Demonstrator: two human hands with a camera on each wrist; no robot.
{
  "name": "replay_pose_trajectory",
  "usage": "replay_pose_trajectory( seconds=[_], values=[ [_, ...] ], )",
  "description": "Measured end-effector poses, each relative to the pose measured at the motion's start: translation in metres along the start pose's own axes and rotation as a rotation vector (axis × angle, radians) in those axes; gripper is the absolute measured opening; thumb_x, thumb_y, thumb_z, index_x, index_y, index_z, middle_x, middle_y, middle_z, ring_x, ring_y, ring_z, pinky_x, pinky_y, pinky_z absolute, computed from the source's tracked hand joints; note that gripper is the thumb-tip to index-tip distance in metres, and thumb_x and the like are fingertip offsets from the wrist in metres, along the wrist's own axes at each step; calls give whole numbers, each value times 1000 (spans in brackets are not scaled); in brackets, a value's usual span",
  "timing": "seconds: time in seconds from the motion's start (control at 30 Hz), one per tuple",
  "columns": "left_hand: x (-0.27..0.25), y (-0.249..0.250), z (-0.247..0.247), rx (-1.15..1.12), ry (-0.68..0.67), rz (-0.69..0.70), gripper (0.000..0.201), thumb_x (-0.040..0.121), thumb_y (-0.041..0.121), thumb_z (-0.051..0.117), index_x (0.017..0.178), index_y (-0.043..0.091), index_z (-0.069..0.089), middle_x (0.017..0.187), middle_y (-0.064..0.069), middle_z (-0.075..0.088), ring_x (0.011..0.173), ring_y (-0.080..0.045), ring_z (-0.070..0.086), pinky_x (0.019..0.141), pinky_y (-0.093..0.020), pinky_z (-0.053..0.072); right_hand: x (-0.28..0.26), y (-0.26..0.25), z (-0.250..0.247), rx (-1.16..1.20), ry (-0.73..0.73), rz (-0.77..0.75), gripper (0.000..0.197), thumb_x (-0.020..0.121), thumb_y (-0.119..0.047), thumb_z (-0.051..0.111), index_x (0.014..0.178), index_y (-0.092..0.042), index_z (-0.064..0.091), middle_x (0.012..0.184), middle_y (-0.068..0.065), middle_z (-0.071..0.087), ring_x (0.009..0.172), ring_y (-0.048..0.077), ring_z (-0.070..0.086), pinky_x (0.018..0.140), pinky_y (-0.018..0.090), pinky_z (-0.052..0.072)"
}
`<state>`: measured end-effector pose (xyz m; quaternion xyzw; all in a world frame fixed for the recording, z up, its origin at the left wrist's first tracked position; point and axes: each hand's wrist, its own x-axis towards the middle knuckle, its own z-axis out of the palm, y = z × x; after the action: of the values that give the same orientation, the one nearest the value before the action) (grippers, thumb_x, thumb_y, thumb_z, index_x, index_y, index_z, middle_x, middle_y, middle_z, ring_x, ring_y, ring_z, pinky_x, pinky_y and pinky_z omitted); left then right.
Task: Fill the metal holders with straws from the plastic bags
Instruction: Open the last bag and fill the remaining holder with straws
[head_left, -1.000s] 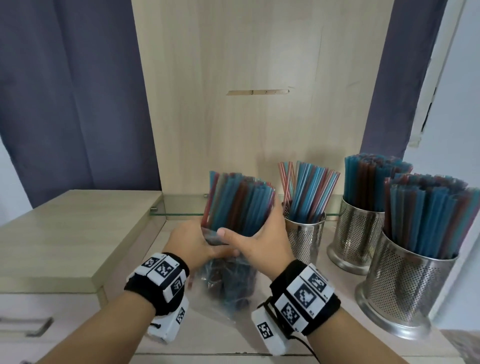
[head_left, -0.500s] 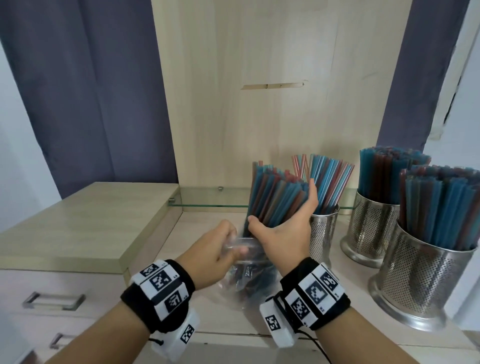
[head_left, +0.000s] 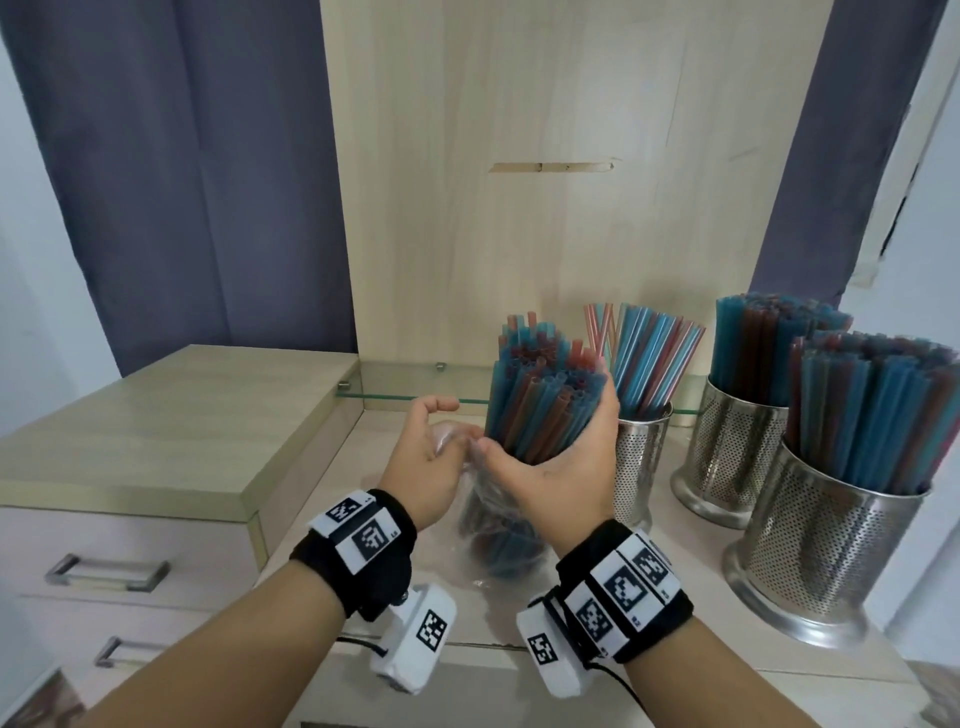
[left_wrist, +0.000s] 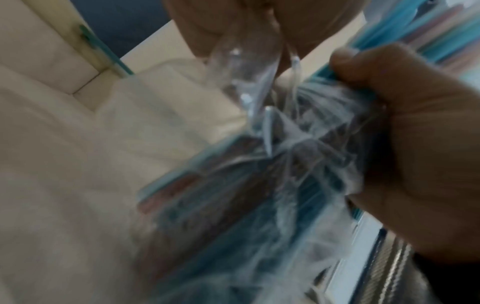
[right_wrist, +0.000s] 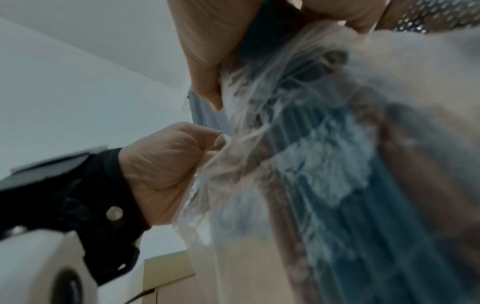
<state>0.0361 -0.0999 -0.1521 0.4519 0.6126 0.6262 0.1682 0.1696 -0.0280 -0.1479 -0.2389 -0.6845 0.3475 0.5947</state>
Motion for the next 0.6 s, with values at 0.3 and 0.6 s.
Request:
replay_pose_trajectory(
  seconds=[0.3,0.6],
  values=[
    [1,-2,-2,244,-183,261,52,87,15,37,139,15,35,119,-5,63,111,-15,62,97,-46,51,23,2,-3,201,-234,104,83,60,-6,93,126,-24,45,117,-4,63,109,1,63,88,19,53],
    [3,-2,-7,643,-181,264,146,35,84,77,151,31,5,149,12,32,135,-4,35,111,-33,39,25,11,14,256,-166,144,78,66,-10,91,130,-16,46,113,-1,66,105,8,67,86,29,57]
  ],
)
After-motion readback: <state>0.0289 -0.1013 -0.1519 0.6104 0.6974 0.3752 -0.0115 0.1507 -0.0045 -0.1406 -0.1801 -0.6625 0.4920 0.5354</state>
